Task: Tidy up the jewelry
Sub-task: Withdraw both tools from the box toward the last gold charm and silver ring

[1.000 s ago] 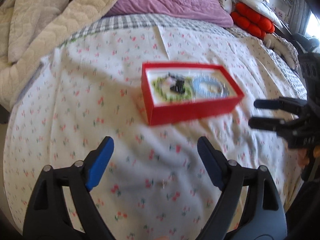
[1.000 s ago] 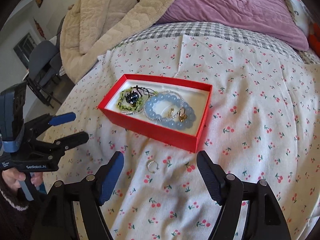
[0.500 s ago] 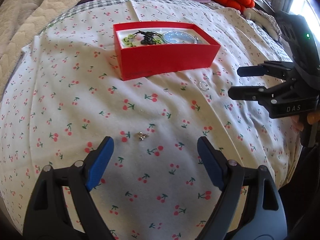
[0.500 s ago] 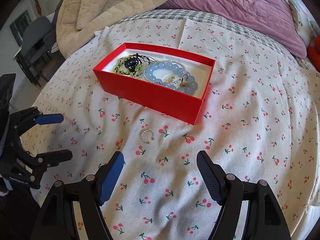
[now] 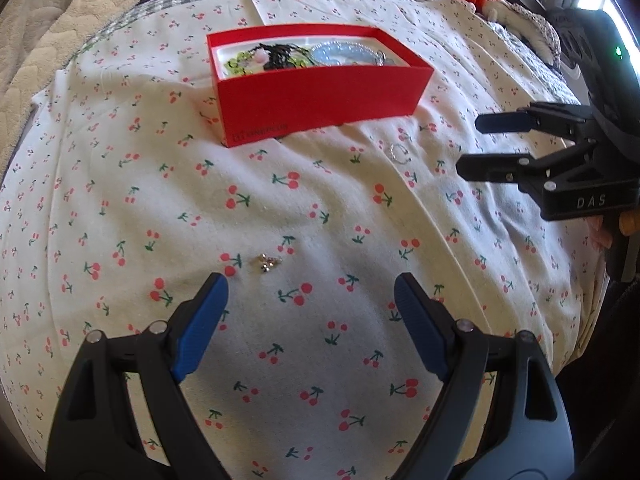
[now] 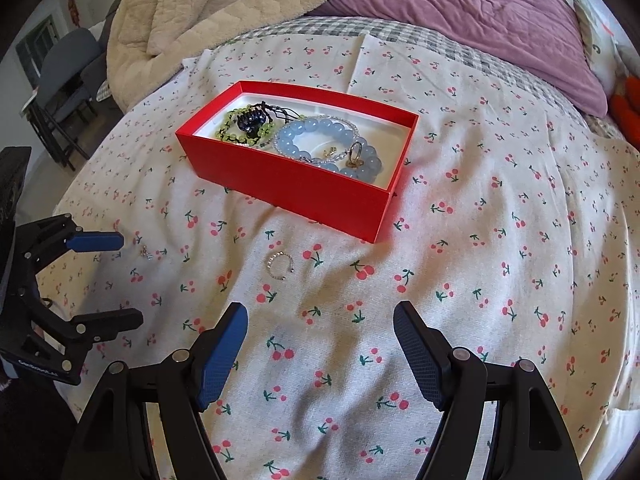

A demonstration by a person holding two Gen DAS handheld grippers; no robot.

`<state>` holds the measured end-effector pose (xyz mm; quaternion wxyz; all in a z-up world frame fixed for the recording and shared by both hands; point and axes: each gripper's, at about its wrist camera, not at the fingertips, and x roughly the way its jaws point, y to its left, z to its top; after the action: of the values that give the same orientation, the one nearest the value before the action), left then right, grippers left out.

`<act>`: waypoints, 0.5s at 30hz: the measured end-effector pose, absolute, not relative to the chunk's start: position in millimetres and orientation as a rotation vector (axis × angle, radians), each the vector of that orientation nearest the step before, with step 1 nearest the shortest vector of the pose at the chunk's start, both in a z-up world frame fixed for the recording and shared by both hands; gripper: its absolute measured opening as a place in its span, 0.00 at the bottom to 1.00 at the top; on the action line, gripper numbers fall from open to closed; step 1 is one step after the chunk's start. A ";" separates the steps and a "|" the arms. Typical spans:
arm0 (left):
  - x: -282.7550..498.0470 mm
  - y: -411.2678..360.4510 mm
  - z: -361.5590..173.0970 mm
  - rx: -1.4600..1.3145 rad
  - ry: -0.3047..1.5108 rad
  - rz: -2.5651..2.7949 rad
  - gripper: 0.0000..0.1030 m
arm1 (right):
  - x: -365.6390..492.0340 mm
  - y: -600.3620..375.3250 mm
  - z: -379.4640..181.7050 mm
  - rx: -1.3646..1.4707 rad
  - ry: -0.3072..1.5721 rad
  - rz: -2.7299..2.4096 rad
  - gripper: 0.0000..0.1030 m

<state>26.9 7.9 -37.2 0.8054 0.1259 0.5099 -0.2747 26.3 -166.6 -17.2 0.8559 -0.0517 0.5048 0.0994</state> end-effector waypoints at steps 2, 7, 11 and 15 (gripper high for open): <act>25.9 6.5 -38.9 0.293 1.094 -0.586 0.83 | 26.5 -165.6 -17.9 -0.115 1.061 0.208 0.74; 23.4 6.1 -40.7 0.326 1.091 -0.580 0.83 | 27.4 -160.7 -19.9 -0.136 1.058 0.211 0.75; 21.9 8.0 -41.5 0.321 1.068 -0.569 0.83 | 24.8 -152.8 -22.2 -0.201 1.023 0.212 0.74; 20.8 12.1 -49.2 0.317 1.070 -0.569 0.83 | 23.1 -147.4 -28.3 -0.252 1.027 0.219 0.74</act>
<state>20.8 12.1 -49.2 0.8102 0.1484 0.5005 -0.2664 23.1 -147.4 -28.3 0.8576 -0.1198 0.4891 0.1042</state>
